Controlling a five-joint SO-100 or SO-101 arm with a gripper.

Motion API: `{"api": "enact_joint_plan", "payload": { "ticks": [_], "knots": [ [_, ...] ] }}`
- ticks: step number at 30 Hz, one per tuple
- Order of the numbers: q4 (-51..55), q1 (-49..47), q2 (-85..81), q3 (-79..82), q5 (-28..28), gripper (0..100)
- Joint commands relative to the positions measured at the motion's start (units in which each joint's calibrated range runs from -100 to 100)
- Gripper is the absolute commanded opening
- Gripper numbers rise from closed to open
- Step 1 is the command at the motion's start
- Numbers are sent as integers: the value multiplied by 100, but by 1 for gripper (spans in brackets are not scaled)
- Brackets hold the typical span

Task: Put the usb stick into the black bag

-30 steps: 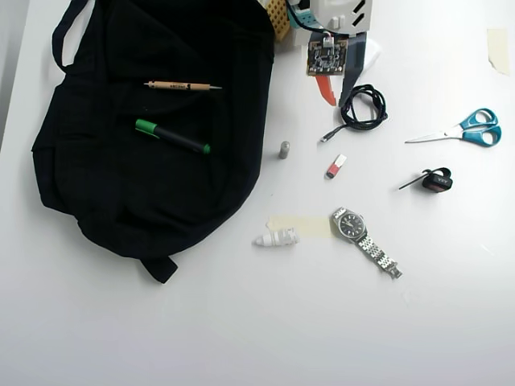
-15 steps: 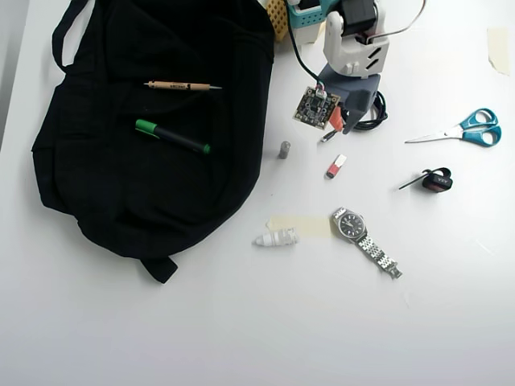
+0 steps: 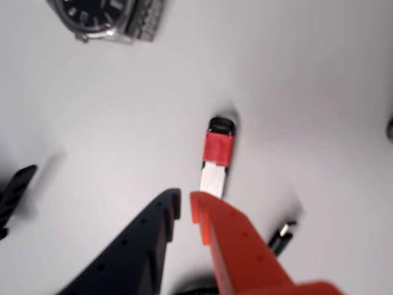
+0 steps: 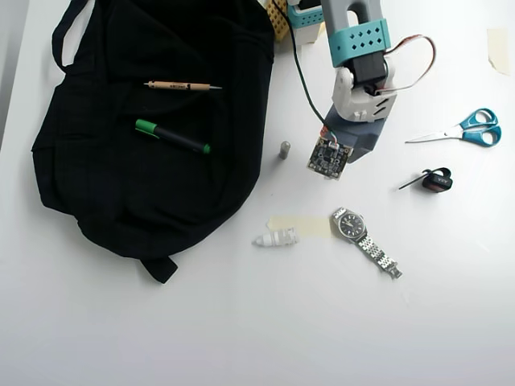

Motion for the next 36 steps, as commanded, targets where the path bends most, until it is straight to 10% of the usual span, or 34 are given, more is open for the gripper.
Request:
{"api": "enact_joint_plan", "payload": {
  "ticks": [1,18,36],
  "knots": [
    [19,-32,179,-456,51,2],
    [855,-181,462,-798,224,3],
    [863,-301,744,-798,-2,27]
  ]
}}
